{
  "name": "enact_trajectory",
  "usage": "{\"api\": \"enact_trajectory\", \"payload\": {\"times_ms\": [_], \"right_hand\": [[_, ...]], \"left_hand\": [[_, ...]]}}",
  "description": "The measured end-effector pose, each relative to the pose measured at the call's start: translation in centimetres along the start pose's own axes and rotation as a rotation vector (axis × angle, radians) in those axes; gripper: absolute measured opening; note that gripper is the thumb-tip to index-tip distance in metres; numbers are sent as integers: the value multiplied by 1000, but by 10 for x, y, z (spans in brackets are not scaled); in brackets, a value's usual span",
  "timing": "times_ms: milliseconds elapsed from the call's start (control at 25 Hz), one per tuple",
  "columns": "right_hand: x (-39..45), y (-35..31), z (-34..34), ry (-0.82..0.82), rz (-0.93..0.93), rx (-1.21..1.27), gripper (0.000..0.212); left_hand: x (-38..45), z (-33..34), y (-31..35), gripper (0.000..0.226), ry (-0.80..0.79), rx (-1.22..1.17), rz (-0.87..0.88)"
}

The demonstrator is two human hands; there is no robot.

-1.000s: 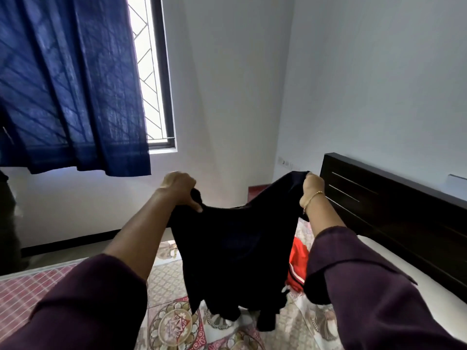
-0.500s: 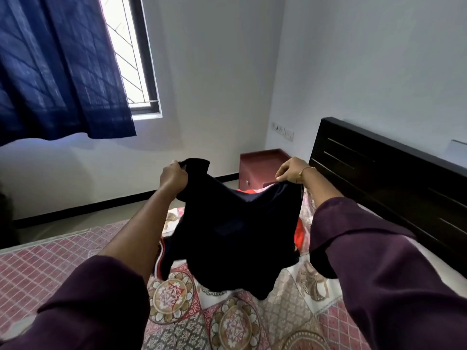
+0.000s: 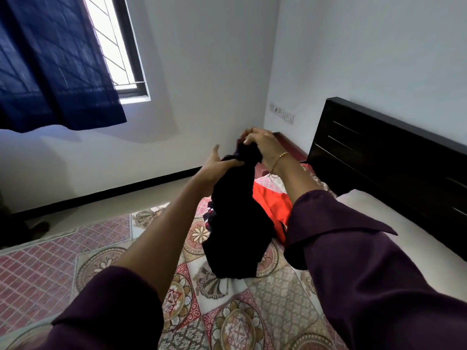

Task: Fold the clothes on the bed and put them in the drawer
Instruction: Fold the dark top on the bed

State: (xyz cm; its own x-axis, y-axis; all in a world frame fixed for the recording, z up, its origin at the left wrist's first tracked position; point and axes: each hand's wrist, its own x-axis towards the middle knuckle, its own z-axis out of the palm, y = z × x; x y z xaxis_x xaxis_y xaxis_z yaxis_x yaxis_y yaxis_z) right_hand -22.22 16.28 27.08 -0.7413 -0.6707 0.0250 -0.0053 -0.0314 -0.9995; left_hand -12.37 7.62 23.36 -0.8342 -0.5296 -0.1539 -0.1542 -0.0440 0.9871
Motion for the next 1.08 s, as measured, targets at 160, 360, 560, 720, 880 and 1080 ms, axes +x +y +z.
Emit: {"api": "enact_trajectory", "payload": {"times_ms": [160, 360, 560, 720, 880, 1080], "right_hand": [[-18, 1, -2, 15, -110, -192, 16], [-68, 15, -39, 226, -208, -486, 24], [-114, 20, -69, 90, -143, -516, 75], [-133, 6, -94, 378, -108, -913, 31], [-153, 12, -133, 755, 147, -845, 34], [-150, 35, -173, 640, 304, -158, 27]], "left_hand": [[1, 33, 10, 30, 20, 158, 2], [-18, 68, 23, 25, 35, -550, -168], [-67, 93, 38, 30, -175, -746, -130], [-73, 86, 37, 23, 106, -268, 99], [-67, 72, 26, 20, 524, 290, 253], [-33, 91, 0, 39, 127, 808, 157]]}}
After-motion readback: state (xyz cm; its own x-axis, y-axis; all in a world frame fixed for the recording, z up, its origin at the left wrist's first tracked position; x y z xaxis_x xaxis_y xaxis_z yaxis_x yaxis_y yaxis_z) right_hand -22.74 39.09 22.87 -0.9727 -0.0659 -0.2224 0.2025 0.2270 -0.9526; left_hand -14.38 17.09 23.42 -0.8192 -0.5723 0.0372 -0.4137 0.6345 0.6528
